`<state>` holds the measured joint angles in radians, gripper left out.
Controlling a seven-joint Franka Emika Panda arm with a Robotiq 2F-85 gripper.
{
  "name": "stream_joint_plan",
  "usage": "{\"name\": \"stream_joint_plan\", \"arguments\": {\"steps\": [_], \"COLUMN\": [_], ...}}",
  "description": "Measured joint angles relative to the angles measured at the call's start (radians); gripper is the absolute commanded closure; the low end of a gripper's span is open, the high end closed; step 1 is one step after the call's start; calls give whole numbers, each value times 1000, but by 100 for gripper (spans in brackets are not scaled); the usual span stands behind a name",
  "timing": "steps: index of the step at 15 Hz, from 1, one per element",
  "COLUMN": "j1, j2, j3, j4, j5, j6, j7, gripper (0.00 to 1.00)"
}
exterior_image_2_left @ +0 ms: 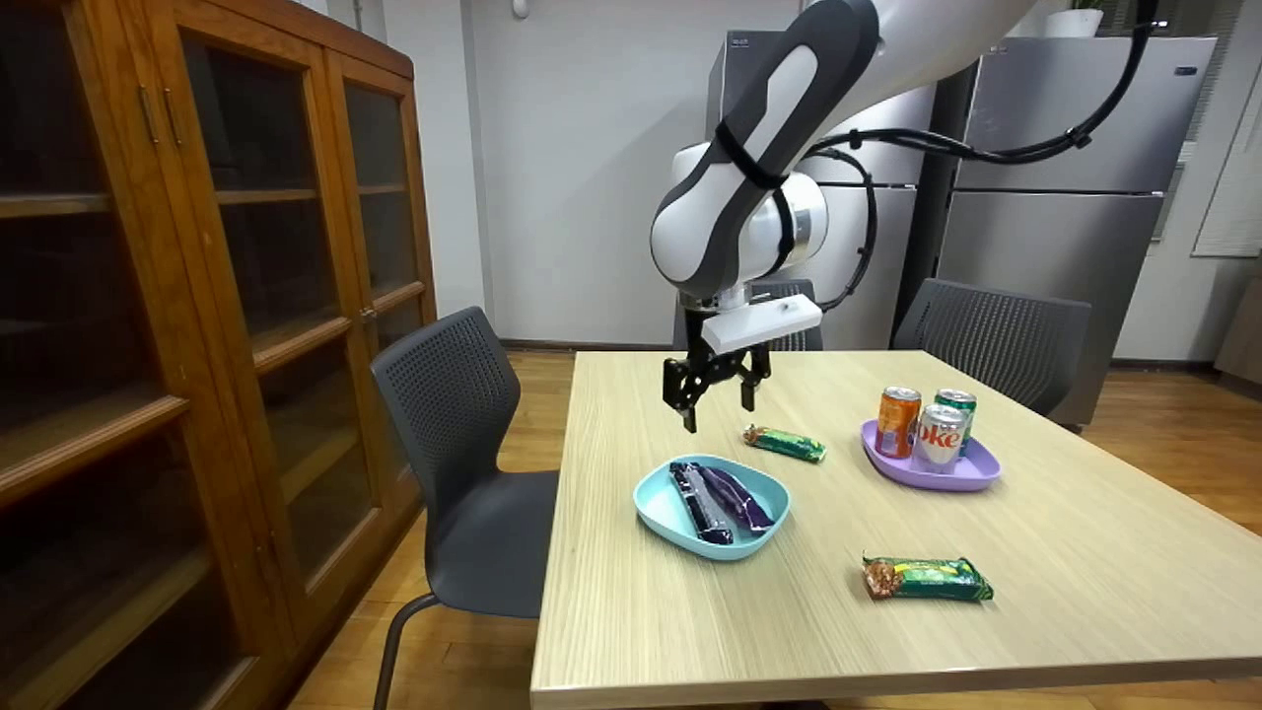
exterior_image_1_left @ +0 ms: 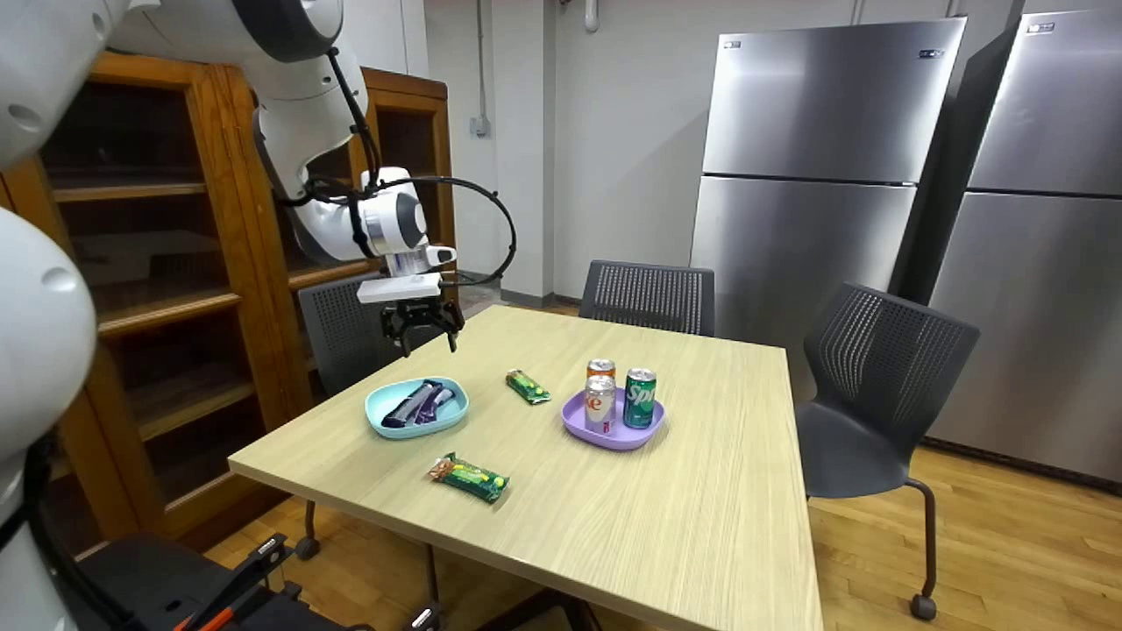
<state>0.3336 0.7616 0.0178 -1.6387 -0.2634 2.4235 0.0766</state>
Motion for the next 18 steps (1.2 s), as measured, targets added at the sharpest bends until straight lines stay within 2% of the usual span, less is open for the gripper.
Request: {"name": "stream_joint_plan", "arguments": {"steps": [5,10,18], "j1": [-54,-138,-253], "j2": [-35,-38,0], "j3": [4,26,76], "j4": [-1,2,52], "j5": [-24,-31,-30], "j6": [0,4,6], "j7": [-211,-423,-635], "gripper": [0,0,0]}}
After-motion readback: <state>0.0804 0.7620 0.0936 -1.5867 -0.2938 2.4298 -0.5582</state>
